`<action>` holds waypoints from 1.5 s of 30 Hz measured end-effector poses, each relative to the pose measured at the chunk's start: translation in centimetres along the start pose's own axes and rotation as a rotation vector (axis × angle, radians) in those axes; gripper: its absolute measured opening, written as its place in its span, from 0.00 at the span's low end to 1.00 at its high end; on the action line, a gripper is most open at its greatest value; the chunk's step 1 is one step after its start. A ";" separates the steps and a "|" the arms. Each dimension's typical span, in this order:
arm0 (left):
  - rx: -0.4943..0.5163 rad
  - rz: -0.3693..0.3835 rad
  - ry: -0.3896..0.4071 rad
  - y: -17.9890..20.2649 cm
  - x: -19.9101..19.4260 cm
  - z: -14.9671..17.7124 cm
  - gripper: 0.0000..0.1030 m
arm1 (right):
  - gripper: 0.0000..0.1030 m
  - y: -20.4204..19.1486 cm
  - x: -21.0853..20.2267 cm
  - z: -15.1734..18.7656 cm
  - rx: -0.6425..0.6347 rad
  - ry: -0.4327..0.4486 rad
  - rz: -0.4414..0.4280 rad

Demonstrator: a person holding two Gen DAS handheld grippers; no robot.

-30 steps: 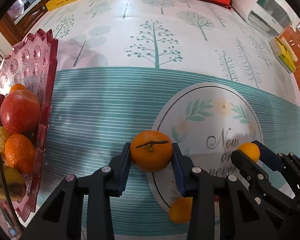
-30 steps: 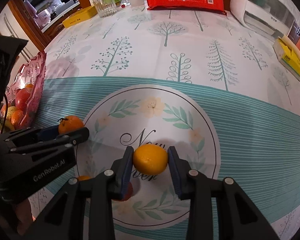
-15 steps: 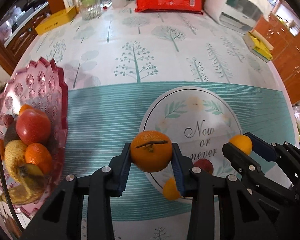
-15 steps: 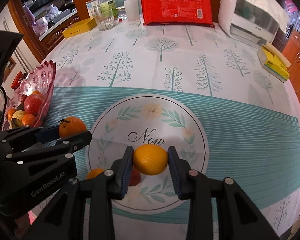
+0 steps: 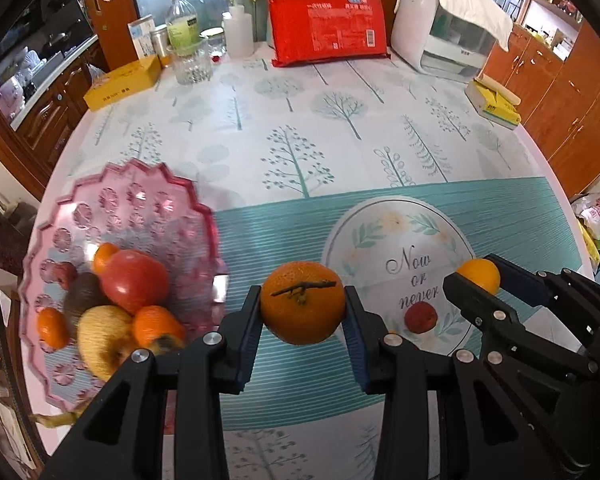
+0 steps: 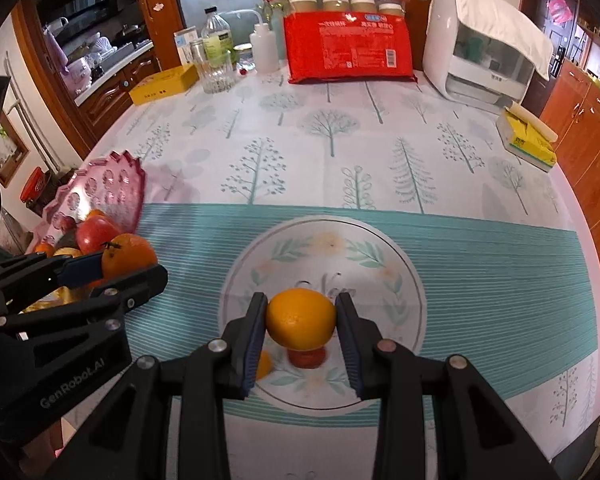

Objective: Organize fruits
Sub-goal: 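Carry the orange into the pink bowl with the left gripper while the right gripper carries the tangerine there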

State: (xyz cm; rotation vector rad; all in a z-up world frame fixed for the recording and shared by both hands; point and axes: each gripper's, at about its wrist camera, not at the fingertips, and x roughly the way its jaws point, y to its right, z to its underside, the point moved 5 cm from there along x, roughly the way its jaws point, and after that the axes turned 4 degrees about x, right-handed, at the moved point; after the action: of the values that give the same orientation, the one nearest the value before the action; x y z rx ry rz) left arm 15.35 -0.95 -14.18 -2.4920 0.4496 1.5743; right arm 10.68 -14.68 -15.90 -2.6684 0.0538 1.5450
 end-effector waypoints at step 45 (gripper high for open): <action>-0.105 -0.163 -0.014 -26.1 -1.5 -0.7 0.36 | 0.34 -22.4 3.2 -7.5 -0.144 0.044 -0.086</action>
State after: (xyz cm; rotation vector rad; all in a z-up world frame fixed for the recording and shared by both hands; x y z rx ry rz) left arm 24.12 23.65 -13.21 -2.5190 0.1609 1.5883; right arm 20.04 7.21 -14.20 -2.7721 -0.1738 1.5201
